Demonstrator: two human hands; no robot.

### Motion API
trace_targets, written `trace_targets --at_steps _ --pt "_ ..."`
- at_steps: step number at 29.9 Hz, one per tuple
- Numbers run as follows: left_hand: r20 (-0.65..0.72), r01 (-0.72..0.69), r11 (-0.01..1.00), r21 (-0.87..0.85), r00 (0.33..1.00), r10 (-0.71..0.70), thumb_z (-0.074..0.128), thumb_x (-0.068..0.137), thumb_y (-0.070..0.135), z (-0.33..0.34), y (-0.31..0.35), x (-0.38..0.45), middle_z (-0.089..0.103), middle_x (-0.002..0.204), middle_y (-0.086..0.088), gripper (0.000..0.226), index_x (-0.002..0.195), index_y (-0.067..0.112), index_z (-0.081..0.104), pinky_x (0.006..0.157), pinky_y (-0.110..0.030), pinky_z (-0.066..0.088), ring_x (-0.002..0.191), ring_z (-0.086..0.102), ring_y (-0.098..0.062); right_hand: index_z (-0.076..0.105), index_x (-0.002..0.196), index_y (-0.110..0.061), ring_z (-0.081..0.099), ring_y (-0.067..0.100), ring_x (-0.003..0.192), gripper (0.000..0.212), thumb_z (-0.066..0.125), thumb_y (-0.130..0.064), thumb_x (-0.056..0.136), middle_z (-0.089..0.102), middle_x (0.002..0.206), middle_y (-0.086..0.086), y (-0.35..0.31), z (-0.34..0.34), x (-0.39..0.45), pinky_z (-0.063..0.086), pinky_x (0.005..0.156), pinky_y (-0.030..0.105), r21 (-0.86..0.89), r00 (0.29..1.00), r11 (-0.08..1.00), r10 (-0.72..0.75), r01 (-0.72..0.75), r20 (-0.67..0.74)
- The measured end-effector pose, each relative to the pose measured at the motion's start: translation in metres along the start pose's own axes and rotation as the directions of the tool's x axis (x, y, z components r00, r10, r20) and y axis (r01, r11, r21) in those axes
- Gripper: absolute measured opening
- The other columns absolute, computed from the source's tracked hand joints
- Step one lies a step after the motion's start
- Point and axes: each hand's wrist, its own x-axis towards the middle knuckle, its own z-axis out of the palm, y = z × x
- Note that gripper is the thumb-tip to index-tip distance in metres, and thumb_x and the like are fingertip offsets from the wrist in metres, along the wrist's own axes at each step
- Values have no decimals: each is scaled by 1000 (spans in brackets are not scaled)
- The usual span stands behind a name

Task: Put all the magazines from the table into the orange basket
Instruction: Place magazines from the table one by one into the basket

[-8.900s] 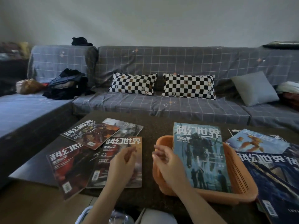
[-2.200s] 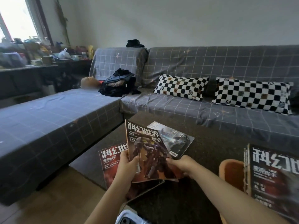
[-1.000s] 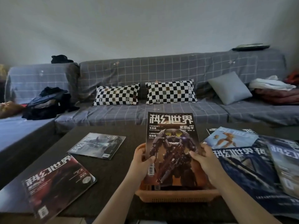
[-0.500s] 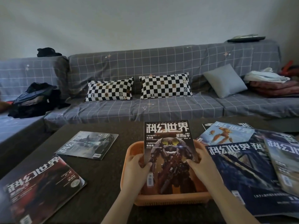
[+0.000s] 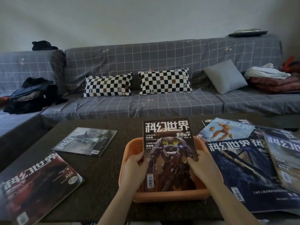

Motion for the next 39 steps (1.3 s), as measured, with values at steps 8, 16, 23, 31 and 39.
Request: trace_targets --at_steps 8,16,23,31,39 --pt "-22 53 995 -89 998 -55 58 91 39 -2 1 0 72 67 20 25 70 51 61 70 -37 61 62 70 -3 59 86 -20 64 5 45 15 53 -33 91 68 58 -2 2 0 4 42 42 17 45 997 997 65 -66 36" --pt "-24 11 998 -67 1000 -13 52 95 37 0 4 1 73 73 16 13 101 39 63 66 -34 62 63 69 2 55 116 -20 53 -1 66 27 52 -33 92 61 82 -10 -5 -3 1 34 51 14 71 1000 997 11 -12 16" --pt "-163 -74 995 -65 985 63 57 94 28 -30 10 -16 57 135 5 50 142 27 41 92 -24 47 115 56 -4 48 131 -20 53 4 104 46 61 -28 88 57 126 -3 -34 1 -32 45 82 15 61 927 949 -286 309 -241" --pt "-301 -72 995 -70 952 47 59 93 23 -97 -42 -27 61 122 8 43 135 22 50 63 -6 41 85 52 12 49 110 -39 58 -9 91 24 58 -37 88 59 100 -23 -113 81 -74 47 74 9 339 871 824 -491 454 26" --pt "-424 10 997 -78 904 -42 58 94 25 -142 -97 -45 65 113 7 33 126 23 58 68 -11 44 94 60 -1 54 111 -34 55 -10 93 24 59 -36 88 60 97 -23 -152 156 -88 40 67 3 417 825 811 -525 410 209"
